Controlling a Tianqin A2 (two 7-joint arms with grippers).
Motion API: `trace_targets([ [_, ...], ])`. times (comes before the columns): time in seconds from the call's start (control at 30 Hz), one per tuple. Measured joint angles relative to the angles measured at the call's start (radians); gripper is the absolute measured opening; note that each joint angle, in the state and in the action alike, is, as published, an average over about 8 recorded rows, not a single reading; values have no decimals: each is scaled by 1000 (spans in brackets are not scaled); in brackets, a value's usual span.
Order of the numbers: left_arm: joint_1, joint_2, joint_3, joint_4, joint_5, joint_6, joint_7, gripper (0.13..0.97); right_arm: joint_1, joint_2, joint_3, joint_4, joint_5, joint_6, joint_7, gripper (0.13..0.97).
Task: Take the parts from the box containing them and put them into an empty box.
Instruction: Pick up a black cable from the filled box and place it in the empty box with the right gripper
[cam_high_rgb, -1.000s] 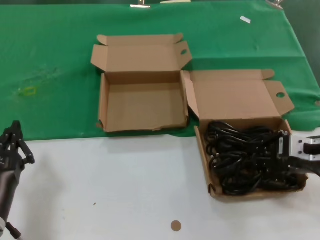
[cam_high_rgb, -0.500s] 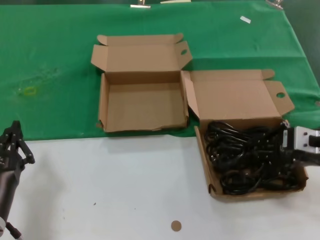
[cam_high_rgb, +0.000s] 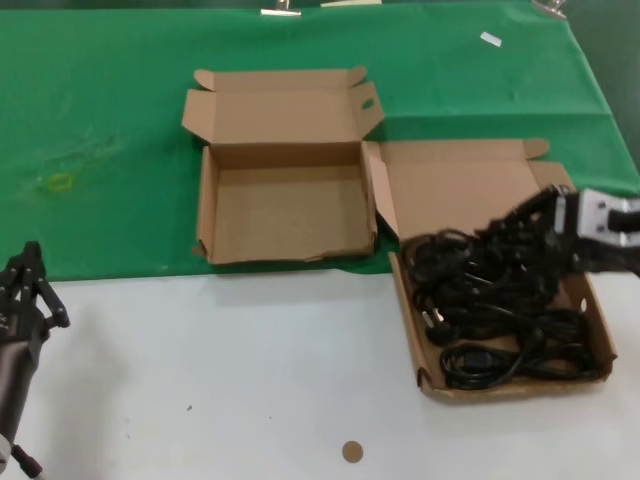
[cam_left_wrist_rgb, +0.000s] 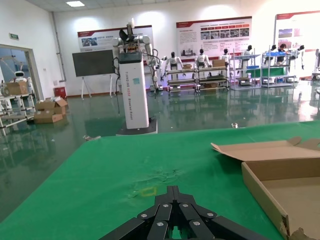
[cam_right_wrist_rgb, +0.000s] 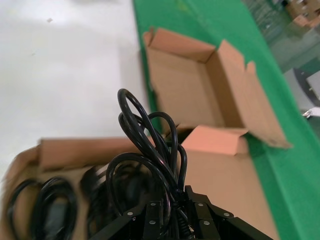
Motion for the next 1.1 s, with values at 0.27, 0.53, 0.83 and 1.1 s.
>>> trace_targets([
  [0.27,0,0,0,0,0,0,0,144,137,-103,-40,-95,-38,-19,-5,222],
  [0.53,0,0,0,0,0,0,0,144,271,-237,-95,-228,-83,-19,-22,222],
  [0.83,0,0,0,0,0,0,0,144,399,-406,-150,-397,-129,20,-40,221],
  [1.1,0,0,0,0,0,0,0,144,462,-531,-186,-532,-161,78,-70,221],
])
